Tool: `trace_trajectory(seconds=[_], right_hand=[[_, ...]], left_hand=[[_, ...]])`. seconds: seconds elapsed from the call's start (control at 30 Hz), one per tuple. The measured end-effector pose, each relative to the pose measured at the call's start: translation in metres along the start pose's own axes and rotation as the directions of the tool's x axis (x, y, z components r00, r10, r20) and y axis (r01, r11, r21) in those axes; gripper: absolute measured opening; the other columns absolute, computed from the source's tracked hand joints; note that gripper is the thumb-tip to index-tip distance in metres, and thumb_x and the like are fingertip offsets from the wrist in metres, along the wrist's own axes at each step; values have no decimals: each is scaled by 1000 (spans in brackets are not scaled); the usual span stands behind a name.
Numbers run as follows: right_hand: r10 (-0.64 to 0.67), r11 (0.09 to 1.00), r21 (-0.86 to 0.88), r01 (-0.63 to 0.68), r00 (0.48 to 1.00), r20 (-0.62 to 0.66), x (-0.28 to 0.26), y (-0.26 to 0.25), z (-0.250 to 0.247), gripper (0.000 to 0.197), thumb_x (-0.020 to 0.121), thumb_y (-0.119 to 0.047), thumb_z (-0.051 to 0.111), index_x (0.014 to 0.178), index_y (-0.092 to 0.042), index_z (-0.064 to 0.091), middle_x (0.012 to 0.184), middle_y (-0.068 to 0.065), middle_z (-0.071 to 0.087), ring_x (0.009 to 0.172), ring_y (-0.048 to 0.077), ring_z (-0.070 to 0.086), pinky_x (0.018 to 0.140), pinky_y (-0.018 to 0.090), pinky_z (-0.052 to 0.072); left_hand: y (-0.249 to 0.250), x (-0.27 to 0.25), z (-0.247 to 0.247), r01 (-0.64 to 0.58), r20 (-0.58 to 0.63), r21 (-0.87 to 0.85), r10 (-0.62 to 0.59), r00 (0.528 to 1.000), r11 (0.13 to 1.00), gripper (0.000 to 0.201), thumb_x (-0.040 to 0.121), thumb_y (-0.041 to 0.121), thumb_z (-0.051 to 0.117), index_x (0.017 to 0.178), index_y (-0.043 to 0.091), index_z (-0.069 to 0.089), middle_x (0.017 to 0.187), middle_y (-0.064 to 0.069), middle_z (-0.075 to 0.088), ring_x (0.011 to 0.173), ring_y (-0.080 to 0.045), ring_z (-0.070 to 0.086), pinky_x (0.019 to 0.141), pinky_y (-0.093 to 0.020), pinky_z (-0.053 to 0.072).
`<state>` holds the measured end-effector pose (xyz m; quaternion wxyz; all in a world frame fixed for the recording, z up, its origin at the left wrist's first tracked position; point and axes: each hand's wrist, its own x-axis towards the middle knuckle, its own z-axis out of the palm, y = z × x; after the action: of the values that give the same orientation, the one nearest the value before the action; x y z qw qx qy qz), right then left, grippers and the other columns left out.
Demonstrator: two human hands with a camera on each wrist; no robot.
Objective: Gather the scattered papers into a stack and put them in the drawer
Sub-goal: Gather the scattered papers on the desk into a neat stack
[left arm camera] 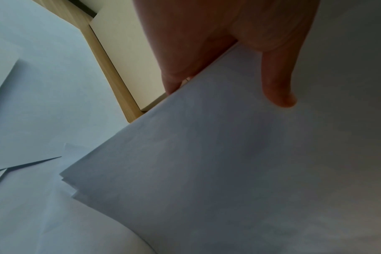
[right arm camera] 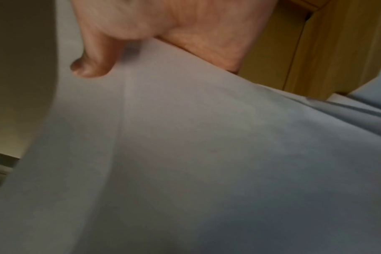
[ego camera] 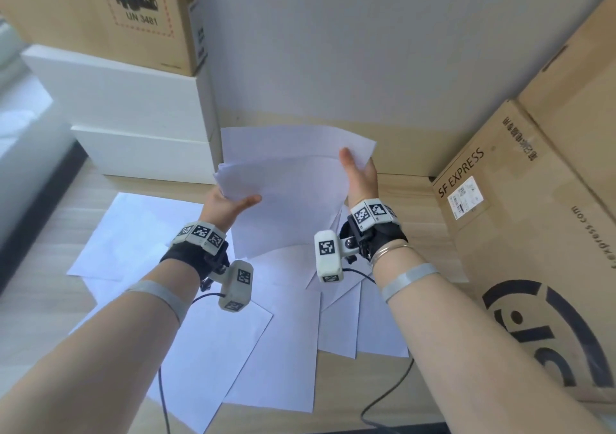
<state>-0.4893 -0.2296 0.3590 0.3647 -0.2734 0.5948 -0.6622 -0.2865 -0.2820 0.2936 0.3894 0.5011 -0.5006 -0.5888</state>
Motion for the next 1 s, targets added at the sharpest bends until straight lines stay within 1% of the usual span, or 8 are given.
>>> trace_trajectory(seconds=[0.07,0.2,0.37,0.43,0.5,0.7,0.83,1.0], right_hand=[[-39,999,-14,38,999,-11,5,-11,5,9,90,-22,59,97,-16,57,89,-11,59,96,15,54,93,28,41],[-73,997,-42,70,996,-57,9,-23,8,31,96,-28,46,116,-6,57,105,-1,60,105,18,52,99,31,39],[-180,982,-60,176,982,-52,5,-16,10,9,75,-18,56,67,-18,57,64,-3,55,64,6,54,69,21,42],[-185,980,-75,184,983,-13,4,-11,9,16,76,-5,54,74,-20,57,67,-1,57,60,-1,57,69,14,44],[-190,975,-116,191,982,19,4,-8,8,23,80,1,56,79,-22,56,73,-1,58,69,7,58,78,23,44],[-84,973,-210,101,992,90,-3,7,0,28,81,-13,70,96,-30,52,92,-13,58,104,12,49,89,30,40],[16,943,-334,10,997,74,-6,32,-6,45,71,-3,77,111,-12,59,116,6,63,110,18,55,103,36,44],[188,929,-341,-147,978,93,-8,58,-17,44,73,6,73,115,4,58,116,19,64,97,15,58,87,28,50]], left_hand=[[0,1,0,-12,-9,-10,12,1000,1000,48,57,20,83,99,24,60,111,-12,66,106,-27,62,102,-41,46],[-5,4,-1,-21,-6,-45,20,1000,999,35,72,1,74,96,22,60,101,-7,66,100,-26,61,99,-39,47],[-6,6,-2,-18,14,-73,19,1000,997,32,74,2,73,102,14,61,95,-2,66,96,-26,62,83,-29,50],[-7,8,-4,-13,20,-75,15,1000,997,28,74,3,74,96,16,62,94,0,66,92,-24,63,81,-28,50],[-9,10,-5,-13,20,-80,14,1000,997,25,75,4,73,91,20,62,93,1,66,87,-19,63,79,-28,50],[-15,10,-3,-30,23,-111,32,999,993,19,81,8,68,97,15,62,90,4,65,83,-13,62,76,-23,49],[-24,12,-4,0,15,-137,2,1000,991,24,78,7,71,98,18,62,97,-1,66,91,-22,63,87,-34,49],[-41,12,3,49,-26,-147,-54,998,988,47,76,-6,68,116,14,52,106,-6,63,105,-28,58,102,-46,44]])
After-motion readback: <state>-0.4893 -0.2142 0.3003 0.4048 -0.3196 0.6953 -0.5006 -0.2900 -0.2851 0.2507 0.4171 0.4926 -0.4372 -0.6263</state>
